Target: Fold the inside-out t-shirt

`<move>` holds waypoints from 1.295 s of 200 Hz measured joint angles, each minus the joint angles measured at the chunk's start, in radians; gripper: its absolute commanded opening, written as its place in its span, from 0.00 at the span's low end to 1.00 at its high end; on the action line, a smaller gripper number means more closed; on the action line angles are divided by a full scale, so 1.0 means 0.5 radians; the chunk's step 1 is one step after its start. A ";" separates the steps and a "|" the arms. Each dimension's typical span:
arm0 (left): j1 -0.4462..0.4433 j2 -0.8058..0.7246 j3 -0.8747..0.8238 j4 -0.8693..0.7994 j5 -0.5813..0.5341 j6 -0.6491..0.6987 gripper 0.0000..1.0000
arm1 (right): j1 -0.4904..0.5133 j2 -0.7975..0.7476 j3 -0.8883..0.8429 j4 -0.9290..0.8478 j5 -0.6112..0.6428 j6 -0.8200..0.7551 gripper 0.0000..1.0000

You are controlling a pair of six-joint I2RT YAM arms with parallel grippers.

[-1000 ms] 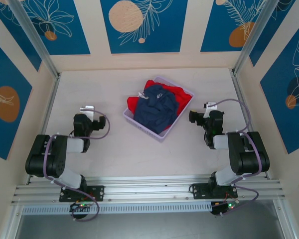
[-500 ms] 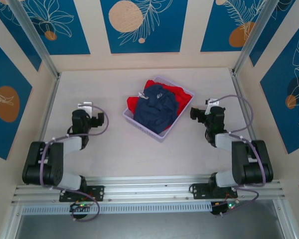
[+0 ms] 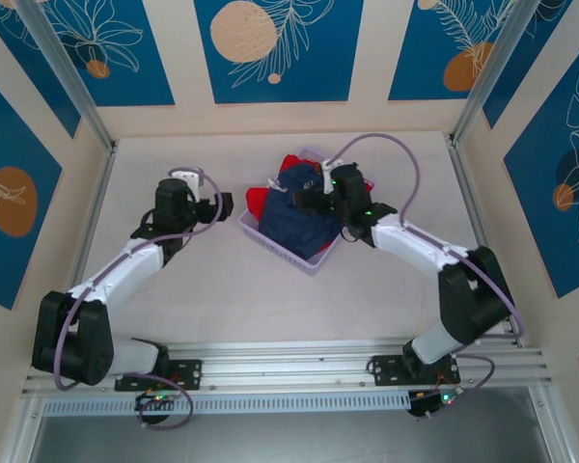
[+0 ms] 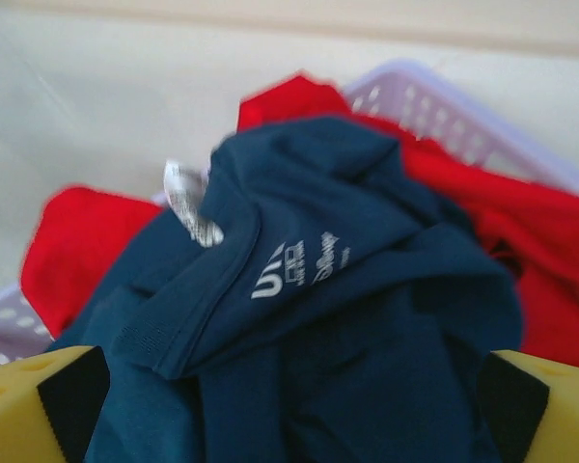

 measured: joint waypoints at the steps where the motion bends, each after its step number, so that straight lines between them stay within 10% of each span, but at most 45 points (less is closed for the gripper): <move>1: -0.002 0.000 0.000 -0.005 0.000 0.000 1.00 | 0.003 0.013 0.009 -0.011 0.004 0.000 0.99; 34: -0.042 0.003 0.003 -0.167 -0.011 -0.031 1.00 | 0.013 0.280 0.182 -0.266 0.054 0.008 0.94; 64: -0.046 0.003 0.009 -0.256 -0.069 -0.062 1.00 | 0.013 0.501 0.377 -0.404 0.020 0.022 0.35; 97: -0.047 -0.009 0.045 -0.389 -0.189 -0.105 1.00 | 0.014 0.517 0.579 -0.592 -0.021 -0.024 0.00; 176: 0.313 -0.337 0.409 -0.819 -0.182 -0.374 1.00 | 0.284 -0.275 1.189 -0.578 -0.532 0.051 0.00; 259: 1.137 -0.578 0.751 -1.277 0.055 -0.565 1.00 | 0.769 0.229 1.967 -0.456 -0.919 0.156 0.00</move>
